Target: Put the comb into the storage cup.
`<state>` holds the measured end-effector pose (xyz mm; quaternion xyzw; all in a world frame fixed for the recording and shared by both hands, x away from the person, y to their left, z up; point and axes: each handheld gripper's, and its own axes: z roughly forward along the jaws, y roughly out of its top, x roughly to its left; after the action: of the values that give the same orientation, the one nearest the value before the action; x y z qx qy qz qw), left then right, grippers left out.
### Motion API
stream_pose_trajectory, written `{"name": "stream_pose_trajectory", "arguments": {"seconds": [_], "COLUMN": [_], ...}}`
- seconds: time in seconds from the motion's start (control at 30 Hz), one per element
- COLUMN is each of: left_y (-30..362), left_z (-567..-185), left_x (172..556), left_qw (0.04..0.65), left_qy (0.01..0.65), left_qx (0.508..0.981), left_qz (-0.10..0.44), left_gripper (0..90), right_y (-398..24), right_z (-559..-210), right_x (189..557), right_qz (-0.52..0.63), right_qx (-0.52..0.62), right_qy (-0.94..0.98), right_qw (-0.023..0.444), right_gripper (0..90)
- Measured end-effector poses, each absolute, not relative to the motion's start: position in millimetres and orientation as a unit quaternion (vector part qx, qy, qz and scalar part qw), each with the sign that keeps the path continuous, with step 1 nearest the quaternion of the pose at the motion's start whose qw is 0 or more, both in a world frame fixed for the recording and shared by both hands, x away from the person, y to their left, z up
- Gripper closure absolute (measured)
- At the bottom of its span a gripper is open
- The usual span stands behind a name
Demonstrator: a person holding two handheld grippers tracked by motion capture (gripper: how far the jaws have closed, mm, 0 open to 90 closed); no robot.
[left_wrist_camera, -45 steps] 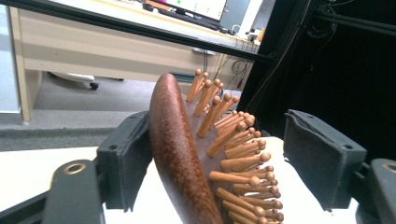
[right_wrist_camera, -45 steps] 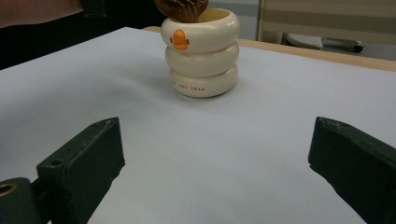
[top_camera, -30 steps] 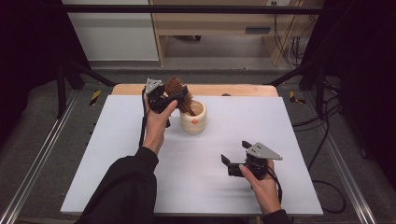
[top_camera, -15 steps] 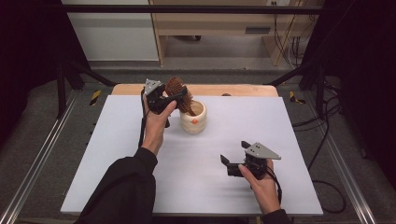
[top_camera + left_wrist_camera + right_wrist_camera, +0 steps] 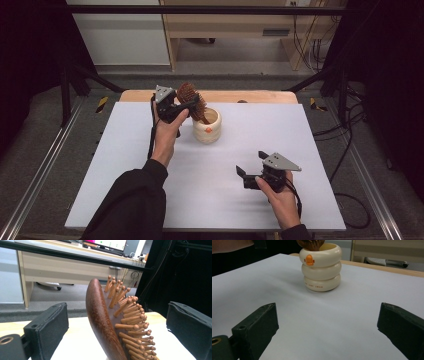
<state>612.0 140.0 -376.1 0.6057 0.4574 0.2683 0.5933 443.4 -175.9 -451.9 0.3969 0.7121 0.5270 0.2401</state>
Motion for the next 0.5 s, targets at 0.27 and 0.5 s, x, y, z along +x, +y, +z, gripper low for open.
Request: {"name": "stream_pose_trajectory", "arguments": {"seconds": [0.27,0.5], "left_y": [137.8,137.0], "left_z": [-374.5,-373.3], "left_x": [609.8,608.4], "left_qw": [0.592,0.591], "left_qy": [0.455,0.453], "left_qx": [0.605,0.607], "left_qz": [0.276,0.277], "left_gripper": [1.7,1.8], "right_y": [-176.4,-177.3], "right_z": [-452.0,-451.8], "right_x": [443.7,443.9], "right_qz": [0.526,0.525], "right_qx": [0.402,0.404], "right_qy": [0.710,0.710], "right_qw": [0.239,0.238], "right_gripper": [3.7,3.7]}}
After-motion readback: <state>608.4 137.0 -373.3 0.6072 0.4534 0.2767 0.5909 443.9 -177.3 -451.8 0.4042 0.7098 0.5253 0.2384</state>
